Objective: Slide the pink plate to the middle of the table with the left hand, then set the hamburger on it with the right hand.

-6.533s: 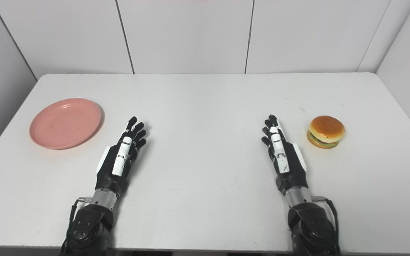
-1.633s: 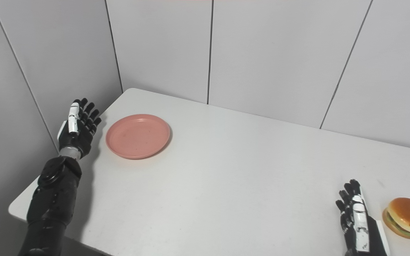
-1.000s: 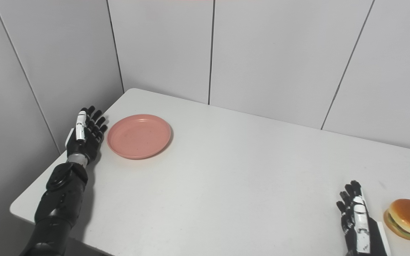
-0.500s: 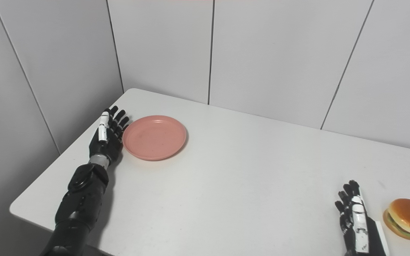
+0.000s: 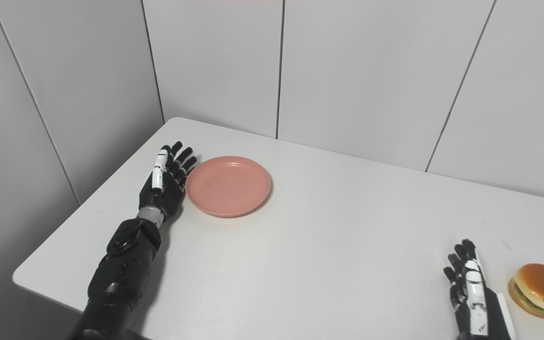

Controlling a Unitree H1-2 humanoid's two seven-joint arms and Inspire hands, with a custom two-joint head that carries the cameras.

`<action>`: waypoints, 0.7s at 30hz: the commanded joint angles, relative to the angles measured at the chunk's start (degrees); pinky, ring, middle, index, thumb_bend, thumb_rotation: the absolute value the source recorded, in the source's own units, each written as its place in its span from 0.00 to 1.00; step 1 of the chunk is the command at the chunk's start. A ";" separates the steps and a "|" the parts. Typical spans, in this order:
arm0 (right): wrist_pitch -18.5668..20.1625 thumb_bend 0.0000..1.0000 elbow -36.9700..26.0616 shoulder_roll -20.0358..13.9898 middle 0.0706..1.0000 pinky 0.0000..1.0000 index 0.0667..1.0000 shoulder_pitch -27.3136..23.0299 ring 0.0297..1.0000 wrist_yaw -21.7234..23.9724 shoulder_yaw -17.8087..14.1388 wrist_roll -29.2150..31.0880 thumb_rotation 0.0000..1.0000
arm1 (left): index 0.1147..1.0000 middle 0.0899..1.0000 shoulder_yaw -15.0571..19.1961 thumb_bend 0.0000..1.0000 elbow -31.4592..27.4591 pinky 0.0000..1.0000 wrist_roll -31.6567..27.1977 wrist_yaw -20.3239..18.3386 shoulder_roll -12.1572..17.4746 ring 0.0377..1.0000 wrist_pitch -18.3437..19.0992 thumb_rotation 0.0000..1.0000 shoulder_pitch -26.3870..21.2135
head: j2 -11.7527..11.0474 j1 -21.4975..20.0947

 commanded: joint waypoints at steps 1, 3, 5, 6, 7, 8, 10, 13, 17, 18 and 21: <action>-1.93 0.13 1.25 0.13 1.00 1.00 1.00 0.95 1.00 0.83 0.54 -0.40 1.00 | 0.94 0.95 -1.02 0.33 0.74 0.96 -0.17 -0.58 -1.12 0.95 3.58 1.00 0.89 | 0.21 -0.45; -2.48 0.14 1.52 0.52 1.00 1.00 1.00 1.00 1.00 0.33 0.40 -0.63 1.00 | 0.94 0.95 -1.53 0.32 -0.45 0.97 -0.66 -0.81 -1.92 0.95 5.01 1.00 1.20 | 0.73 -1.29; -2.55 0.15 1.71 0.81 1.00 1.00 1.00 0.92 1.00 -0.04 0.37 -0.76 1.00 | 0.93 0.94 -2.34 0.32 -1.56 0.97 -0.42 -1.05 -2.54 0.94 5.94 1.00 1.52 | 1.11 -1.76; -2.89 0.15 1.88 0.76 1.00 1.00 1.00 0.87 1.00 0.04 0.51 -0.98 1.00 | 0.93 0.94 -2.86 0.32 -2.05 0.97 0.00 -1.05 -2.81 0.94 6.19 1.00 1.69 | 1.11 -1.76; -3.13 0.15 1.92 0.68 1.00 1.00 1.00 0.87 1.00 0.05 0.69 -1.38 1.00 | 0.92 0.93 -3.29 0.33 -2.63 0.96 0.29 -0.89 -3.09 0.93 6.60 1.00 1.85 | 1.38 -2.15; -3.29 0.15 1.93 0.66 1.00 1.00 1.00 0.88 1.00 0.05 0.78 -1.67 1.00 | 0.92 0.93 -3.58 0.33 -3.02 0.96 0.44 -0.73 -3.24 0.93 6.88 1.00 1.97 | 1.38 -2.15; -3.71 0.17 2.29 0.61 1.00 1.00 1.00 0.80 1.00 0.24 0.83 -1.95 1.00 | 0.92 0.92 -4.60 0.34 -4.44 0.94 0.97 -0.13 -3.86 0.92 8.45 1.00 2.19 | 1.64 -2.56; -3.27 0.18 2.05 0.81 1.00 1.00 1.00 0.79 1.00 -0.13 0.90 -2.44 1.00 | 0.92 0.93 -6.34 0.35 -4.81 0.93 1.63 -0.92 -4.27 0.92 9.16 1.00 2.35 | 2.09 -3.18; -1.78 0.19 0.87 1.09 0.99 1.00 1.00 0.95 1.00 -0.73 1.03 -3.13 1.00 | 0.92 0.93 -8.08 0.34 -5.67 0.93 2.02 -1.44 -5.08 0.93 9.99 1.00 2.75 | 2.51 -3.86; -1.50 0.19 0.65 1.13 0.99 1.00 1.00 1.01 1.00 -0.67 1.03 -3.07 1.00 | 0.92 0.93 -8.53 0.33 -6.04 0.93 2.23 -1.51 -5.25 0.93 10.14 1.00 2.90 | 2.65 -4.08; -1.67 0.20 0.76 1.25 0.99 1.00 1.00 0.96 1.00 -0.55 0.98 -3.19 1.00 | 0.92 0.93 -9.86 0.34 -7.27 0.94 2.39 -2.07 -5.75 0.93 10.55 1.00 3.39 | 2.92 -4.54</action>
